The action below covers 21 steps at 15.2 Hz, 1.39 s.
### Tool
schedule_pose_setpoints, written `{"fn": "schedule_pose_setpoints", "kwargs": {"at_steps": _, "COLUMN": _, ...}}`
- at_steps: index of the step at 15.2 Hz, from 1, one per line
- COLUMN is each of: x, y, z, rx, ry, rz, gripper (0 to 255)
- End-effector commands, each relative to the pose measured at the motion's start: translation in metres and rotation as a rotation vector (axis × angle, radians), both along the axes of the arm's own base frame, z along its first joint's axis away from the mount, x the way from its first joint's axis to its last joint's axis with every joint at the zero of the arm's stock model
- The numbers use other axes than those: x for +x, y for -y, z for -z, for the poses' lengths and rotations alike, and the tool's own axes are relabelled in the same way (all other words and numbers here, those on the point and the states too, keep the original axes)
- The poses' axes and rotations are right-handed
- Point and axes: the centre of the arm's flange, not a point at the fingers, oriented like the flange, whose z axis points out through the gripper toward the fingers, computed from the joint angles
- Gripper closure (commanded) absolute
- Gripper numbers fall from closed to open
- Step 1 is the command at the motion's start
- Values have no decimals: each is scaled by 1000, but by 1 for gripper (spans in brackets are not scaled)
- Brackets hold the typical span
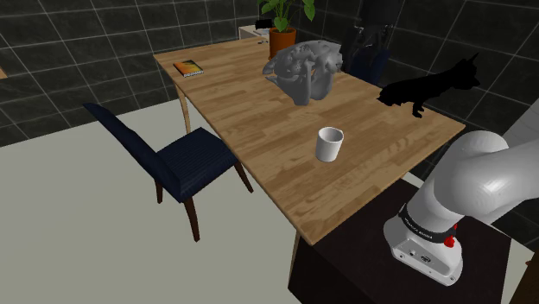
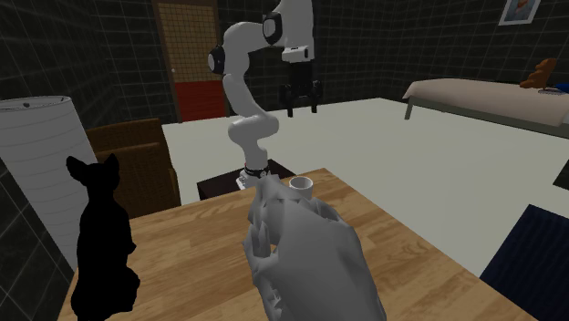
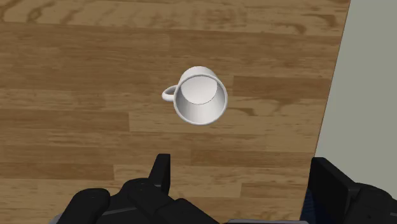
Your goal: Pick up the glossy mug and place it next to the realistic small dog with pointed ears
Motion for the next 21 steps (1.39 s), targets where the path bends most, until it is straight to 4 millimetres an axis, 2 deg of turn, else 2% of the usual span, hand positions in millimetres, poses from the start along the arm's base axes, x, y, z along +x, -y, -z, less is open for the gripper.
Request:
{"fn": "schedule_pose_setpoints", "kwargs": {"at_steps": 1, "x": 0, "y": 0, "z": 0, "rx": 0, "ry": 0, "rz": 0, "gripper": 0}}
{"fn": "schedule_pose_setpoints", "kwargs": {"at_steps": 10, "x": 30, "y": -16, "z": 116, "rx": -31, "ry": -63, "rz": -66, "gripper": 0}}
{"fn": "schedule_pose_setpoints", "kwargs": {"at_steps": 19, "x": 52, "y": -30, "z": 233, "rx": -62, "ry": -127, "rz": -132, "gripper": 0}}
{"fn": "schedule_pose_setpoints", "kwargs": {"at_steps": 21, "x": 53, "y": -30, "z": 244, "rx": -64, "ry": -130, "rz": -135, "gripper": 0}}
